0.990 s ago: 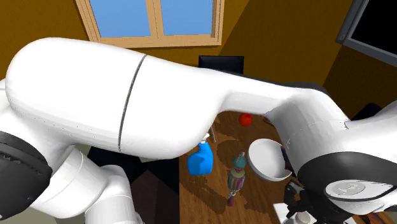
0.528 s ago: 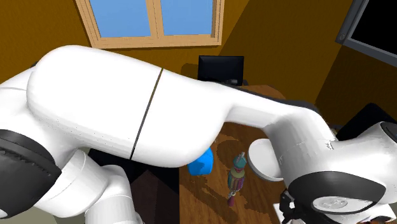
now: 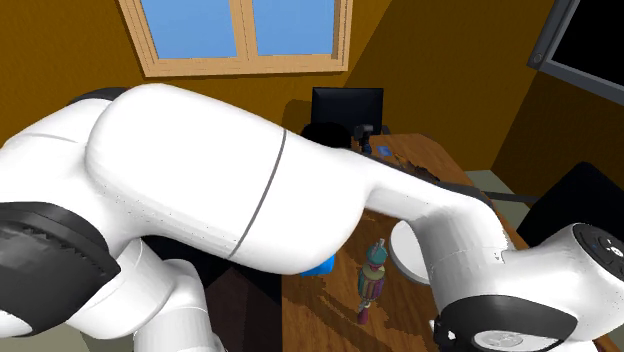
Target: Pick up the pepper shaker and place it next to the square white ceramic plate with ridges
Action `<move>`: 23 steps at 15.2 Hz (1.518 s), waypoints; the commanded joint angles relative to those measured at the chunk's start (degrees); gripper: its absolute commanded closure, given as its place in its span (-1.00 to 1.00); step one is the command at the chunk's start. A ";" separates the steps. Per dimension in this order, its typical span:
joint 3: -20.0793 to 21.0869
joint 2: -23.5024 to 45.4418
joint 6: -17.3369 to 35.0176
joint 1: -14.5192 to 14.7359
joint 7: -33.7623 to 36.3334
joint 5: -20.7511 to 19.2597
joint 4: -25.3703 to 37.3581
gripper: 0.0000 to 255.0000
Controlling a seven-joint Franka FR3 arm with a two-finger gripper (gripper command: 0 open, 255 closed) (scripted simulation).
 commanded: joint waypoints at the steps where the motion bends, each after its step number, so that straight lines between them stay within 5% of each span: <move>1: -0.12 0.59 1.75 0.05 -0.21 0.27 -1.19 1.00; 10: -0.90 4.55 8.88 0.26 -2.17 2.34 -4.87 1.00; 18: -0.92 4.70 9.10 0.26 -2.24 2.43 -4.97 1.00; 19: -0.92 4.70 9.10 0.26 -2.25 2.43 -4.97 -1.00; 23: -0.92 4.70 9.11 0.26 -2.25 2.43 -4.97 -1.00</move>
